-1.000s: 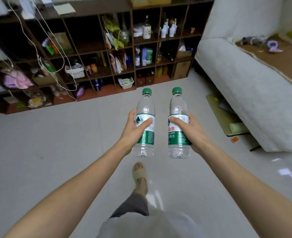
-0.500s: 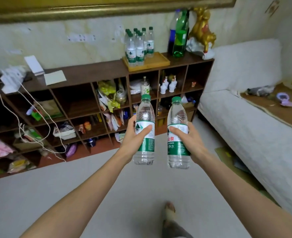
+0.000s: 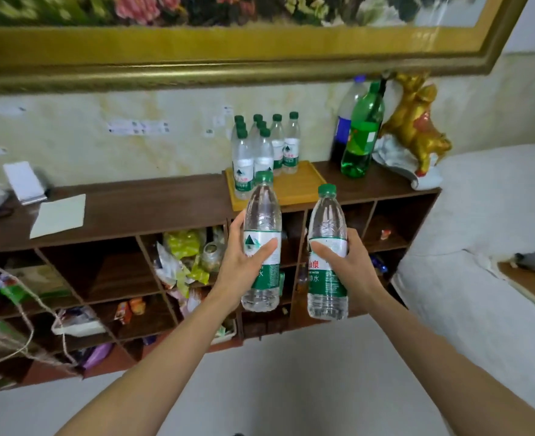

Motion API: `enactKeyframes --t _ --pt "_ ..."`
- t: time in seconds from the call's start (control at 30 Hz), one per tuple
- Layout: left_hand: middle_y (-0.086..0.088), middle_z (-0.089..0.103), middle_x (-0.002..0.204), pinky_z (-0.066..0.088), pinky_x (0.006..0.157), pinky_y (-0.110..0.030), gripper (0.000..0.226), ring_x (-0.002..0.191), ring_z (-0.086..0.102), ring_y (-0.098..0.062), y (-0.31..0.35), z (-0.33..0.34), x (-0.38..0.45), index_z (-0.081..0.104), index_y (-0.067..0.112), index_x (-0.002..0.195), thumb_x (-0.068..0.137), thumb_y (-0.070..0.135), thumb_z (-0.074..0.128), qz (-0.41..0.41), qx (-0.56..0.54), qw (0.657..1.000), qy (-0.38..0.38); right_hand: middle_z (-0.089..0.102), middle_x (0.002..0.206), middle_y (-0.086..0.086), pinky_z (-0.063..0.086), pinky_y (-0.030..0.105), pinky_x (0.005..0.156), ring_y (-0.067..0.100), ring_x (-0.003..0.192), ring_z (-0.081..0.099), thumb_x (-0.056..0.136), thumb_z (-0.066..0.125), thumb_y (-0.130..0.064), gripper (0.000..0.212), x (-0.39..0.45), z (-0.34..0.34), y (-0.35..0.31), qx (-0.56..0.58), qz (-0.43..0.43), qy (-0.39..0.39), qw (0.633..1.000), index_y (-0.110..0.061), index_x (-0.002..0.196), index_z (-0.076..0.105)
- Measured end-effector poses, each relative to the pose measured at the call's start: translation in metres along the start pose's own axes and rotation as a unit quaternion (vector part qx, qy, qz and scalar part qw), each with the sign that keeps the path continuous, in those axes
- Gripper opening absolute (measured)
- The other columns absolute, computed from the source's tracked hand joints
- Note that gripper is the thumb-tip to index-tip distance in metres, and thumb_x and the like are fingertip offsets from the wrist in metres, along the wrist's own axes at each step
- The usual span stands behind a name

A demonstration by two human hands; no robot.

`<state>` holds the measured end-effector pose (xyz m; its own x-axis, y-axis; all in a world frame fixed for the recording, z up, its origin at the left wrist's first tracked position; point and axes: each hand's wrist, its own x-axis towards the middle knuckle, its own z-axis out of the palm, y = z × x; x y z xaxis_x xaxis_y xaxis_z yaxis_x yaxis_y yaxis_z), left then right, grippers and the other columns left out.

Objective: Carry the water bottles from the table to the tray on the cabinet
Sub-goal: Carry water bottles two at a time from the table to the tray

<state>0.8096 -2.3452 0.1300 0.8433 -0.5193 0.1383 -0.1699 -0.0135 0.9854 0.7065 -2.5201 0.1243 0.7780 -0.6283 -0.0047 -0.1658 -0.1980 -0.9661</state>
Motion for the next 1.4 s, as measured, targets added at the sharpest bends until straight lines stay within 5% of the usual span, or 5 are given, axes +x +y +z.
enactKeyframes --t 0.6,0.87,1.1,1.27,1.4 --pt "-0.003 0.047 0.143 0.042 0.107 -0.048 0.079 0.128 0.050 -0.019 -0.037 0.076 0.335 0.020 0.043 0.136 0.084 0.014 0.072 0.027 -0.008 0.999 -0.041 0.065 0.101 -0.011 0.052 0.016 0.070 0.000 0.089 0.064 0.079 0.078 -0.024 0.053 0.323 -0.026 -0.015 0.011 -0.023 0.056 0.998 -0.022 0.121 0.046" --pt "0.020 0.022 0.143 0.026 0.084 0.013 0.090 0.130 0.022 0.008 -0.054 0.129 0.408 0.011 0.029 0.148 0.085 0.000 0.069 0.022 0.018 0.997 0.068 0.066 0.111 -0.005 0.053 0.035 0.092 0.010 0.100 0.065 0.074 0.081 -0.019 0.060 0.445 -0.042 0.010 -0.016 -0.042 -0.070 0.996 -0.026 0.121 0.043" --pt "0.022 0.019 0.144 0.027 0.111 -0.021 0.091 0.132 0.022 0.010 -0.065 0.145 0.440 0.010 0.030 0.148 0.085 0.007 0.071 0.001 0.093 0.982 0.162 0.062 0.113 -0.010 0.051 0.036 0.095 0.012 0.109 0.060 0.069 0.085 -0.016 0.070 0.517 -0.039 0.017 -0.042 -0.076 -0.203 0.975 -0.030 0.120 0.040" --pt "0.021 0.025 0.138 0.029 0.106 -0.015 0.090 0.117 0.024 0.027 -0.070 0.152 0.446 0.011 0.026 0.148 0.084 0.005 0.071 -0.008 0.124 0.973 0.194 0.059 0.106 -0.018 0.050 0.034 0.094 0.009 0.108 0.059 0.066 0.087 -0.013 0.076 0.537 -0.032 0.021 -0.058 -0.099 -0.246 0.962 -0.026 0.125 0.040" --pt "0.011 0.035 0.145 0.037 0.110 -0.023 0.091 0.130 0.039 0.002 -0.087 0.146 0.441 0.012 0.039 0.142 0.082 0.009 0.074 -0.032 0.149 0.969 0.194 0.059 0.101 -0.021 0.050 0.030 0.091 0.004 0.102 0.059 0.064 0.088 -0.013 0.073 0.539 -0.030 0.032 -0.078 -0.089 -0.252 0.960 -0.030 0.118 0.041"
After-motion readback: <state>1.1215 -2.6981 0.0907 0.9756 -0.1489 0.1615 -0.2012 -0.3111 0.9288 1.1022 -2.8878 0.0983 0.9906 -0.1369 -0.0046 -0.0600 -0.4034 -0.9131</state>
